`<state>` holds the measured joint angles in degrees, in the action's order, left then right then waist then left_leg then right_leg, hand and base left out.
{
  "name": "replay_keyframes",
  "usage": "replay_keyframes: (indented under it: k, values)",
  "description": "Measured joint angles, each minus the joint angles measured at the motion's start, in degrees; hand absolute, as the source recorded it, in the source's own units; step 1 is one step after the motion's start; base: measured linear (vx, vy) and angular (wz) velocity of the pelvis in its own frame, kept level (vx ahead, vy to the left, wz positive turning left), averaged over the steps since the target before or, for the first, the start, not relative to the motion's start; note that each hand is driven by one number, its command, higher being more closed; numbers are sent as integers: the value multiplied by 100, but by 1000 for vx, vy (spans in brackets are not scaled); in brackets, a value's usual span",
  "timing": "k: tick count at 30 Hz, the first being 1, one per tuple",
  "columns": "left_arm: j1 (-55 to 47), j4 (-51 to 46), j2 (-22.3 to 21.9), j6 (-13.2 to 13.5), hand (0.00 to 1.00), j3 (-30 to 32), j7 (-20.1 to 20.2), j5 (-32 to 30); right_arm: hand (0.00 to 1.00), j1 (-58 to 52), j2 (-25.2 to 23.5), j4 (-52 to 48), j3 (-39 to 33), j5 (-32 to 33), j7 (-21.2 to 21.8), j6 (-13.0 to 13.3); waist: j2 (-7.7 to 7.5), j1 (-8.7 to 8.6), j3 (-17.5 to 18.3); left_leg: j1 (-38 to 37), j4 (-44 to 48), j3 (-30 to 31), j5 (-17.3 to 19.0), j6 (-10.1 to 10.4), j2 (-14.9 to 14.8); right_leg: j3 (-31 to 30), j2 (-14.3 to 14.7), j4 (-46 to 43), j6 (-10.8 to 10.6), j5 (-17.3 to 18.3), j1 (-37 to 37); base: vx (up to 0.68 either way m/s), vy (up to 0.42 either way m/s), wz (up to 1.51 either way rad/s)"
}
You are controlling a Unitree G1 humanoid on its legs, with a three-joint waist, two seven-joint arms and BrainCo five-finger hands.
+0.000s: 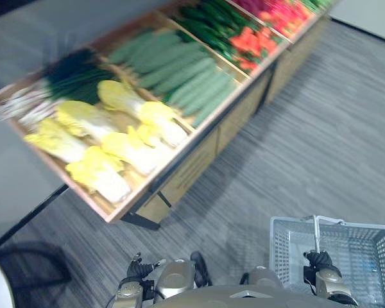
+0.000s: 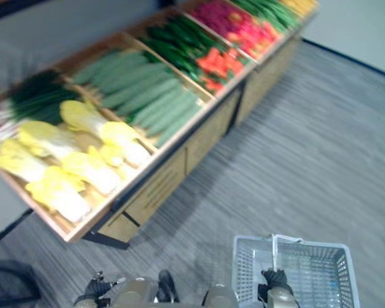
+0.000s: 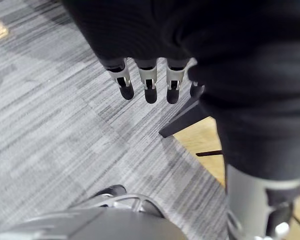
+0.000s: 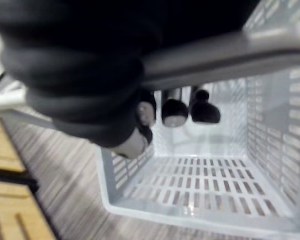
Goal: Pick vegetable in the basket
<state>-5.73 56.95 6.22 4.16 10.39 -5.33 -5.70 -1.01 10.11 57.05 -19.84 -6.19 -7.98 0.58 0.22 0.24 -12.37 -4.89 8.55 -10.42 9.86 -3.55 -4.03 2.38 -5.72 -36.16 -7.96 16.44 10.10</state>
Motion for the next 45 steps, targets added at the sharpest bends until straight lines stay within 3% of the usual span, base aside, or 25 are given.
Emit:
replay_keyframes:
  k: [1, 2, 3, 4, 5, 7, 8, 10, 12, 18, 25, 30, 34, 38, 42, 45]
  values:
    - [18, -13, 40, 27, 0, 2, 0, -3, 100, -64, -2, -8, -126, 26, -1, 45, -45, -54, 25, -3, -45, 267, 8, 180, 5, -701, 36, 769, -103, -80, 51, 494, -489, 259]
    - [21, -127, 128, 28, 0, 12, -13, -63, 100, -186, -64, 11, -392, 23, -20, 52, -280, -77, 105, -9, -55, 519, 168, 513, 140, -1340, -142, 1871, -254, -933, 33, 408, -453, 183]
    - [23, -196, 232, 32, 0, 61, -14, -71, 100, -199, -135, 94, -476, 27, -38, 40, -567, 24, 105, 1, -13, 609, 224, 609, 259, -1474, -287, 2133, -202, -1325, 135, 424, -561, 131]
    - [66, -154, 59, -11, 0, 225, -22, -84, 100, -87, -28, 244, -471, 21, -62, 51, -260, 204, 52, 29, 113, 751, 254, 780, -46, -1227, -87, 1763, -55, -1123, 158, 280, -418, 78]
    - [53, -190, -67, 19, 0, 258, -16, -67, 100, -79, 50, 170, -581, 24, -130, 71, -98, 218, 152, 207, 168, 696, 195, 860, -217, -973, -21, 1968, 102, -1010, 103, 243, -345, 79]
    - [158, -198, -208, 20, 0, 263, -18, -48, 100, -39, 204, 126, -684, 18, -124, 102, 181, 136, 167, 285, 131, 217, -36, 988, -457, -472, -26, 2202, 184, -1020, -158, 192, -215, 112]
    - [201, -237, -245, 40, 0, 326, -39, -43, 100, -9, 238, 167, -748, 0, -134, 66, 229, 98, 188, 251, 16, -432, -297, 1031, -573, -252, -46, 2362, 228, -1024, -348, 198, -256, 124]
    - [231, -247, -251, 53, 0, 490, -141, -30, 100, 12, 163, 262, -862, -14, -139, 39, 241, 83, 184, 82, -256, -1101, -583, 1049, -652, 45, -15, 2622, 289, -1063, -641, 143, -189, 70]
    - [239, -311, -312, 53, 0, 747, -227, 9, 100, 23, 27, 334, -1207, 63, -135, 37, 291, 50, 222, -149, -732, -1096, -855, 1094, -649, 232, 43, 2850, 336, -1093, -868, 83, -79, 34]
    - [314, -1277, -310, 57, 0, 1151, -519, 520, 100, -161, -382, 520, -1596, 334, -134, -113, 264, -70, 327, -270, -1104, -823, -914, 1086, -593, 693, 22, 3269, 319, -1192, -1275, 28, 10, 36]
    - [588, -3921, 640, 273, 0, 1569, -1603, 403, 100, -374, -556, 382, -1295, 314, -289, -104, 178, 73, 501, -313, -1260, -784, -927, 1035, -427, 807, -92, 3740, 241, -1564, -1492, -61, 51, 6]
    - [788, -4834, 821, 548, 0, 1538, -1984, 370, 100, -636, -544, 11, -1267, 258, -321, -98, 254, 62, 581, -333, -1334, -871, -975, 953, -383, 781, -99, 3995, 258, -1777, -1563, -91, 9, -4]
    - [972, -5017, 863, 625, 0, 1150, -1968, 153, 100, -675, -497, -44, -1109, 257, -316, -101, 297, 19, 611, -363, -1344, -985, -998, 946, -397, 688, -66, 4128, 272, -1881, -1575, -62, -15, -17]
    - [1221, -4926, 1107, 560, 0, 193, -1654, -370, 100, -674, -492, -80, -1075, 243, -259, -114, 299, -80, 609, -412, -1353, -1108, -995, 951, -418, 579, -35, 4156, 282, -1918, -1552, -23, -9, -15]
    - [1403, -4532, 1108, 321, 0, -525, -1237, -1447, 100, -589, -492, -113, -1054, 84, -219, -134, 311, -244, 600, -420, -1351, -1300, -975, 974, -414, 376, -22, 4156, 269, -1958, -1450, 18, 2, -23]
    - [1568, -4083, 1095, 125, 0, -800, -1208, -1914, 100, -540, -497, -138, -1019, 80, -221, -139, 319, -298, 567, -401, -1350, -1427, -954, 997, -414, 257, -8, 4155, 254, -1971, -1352, 13, -4, -23]
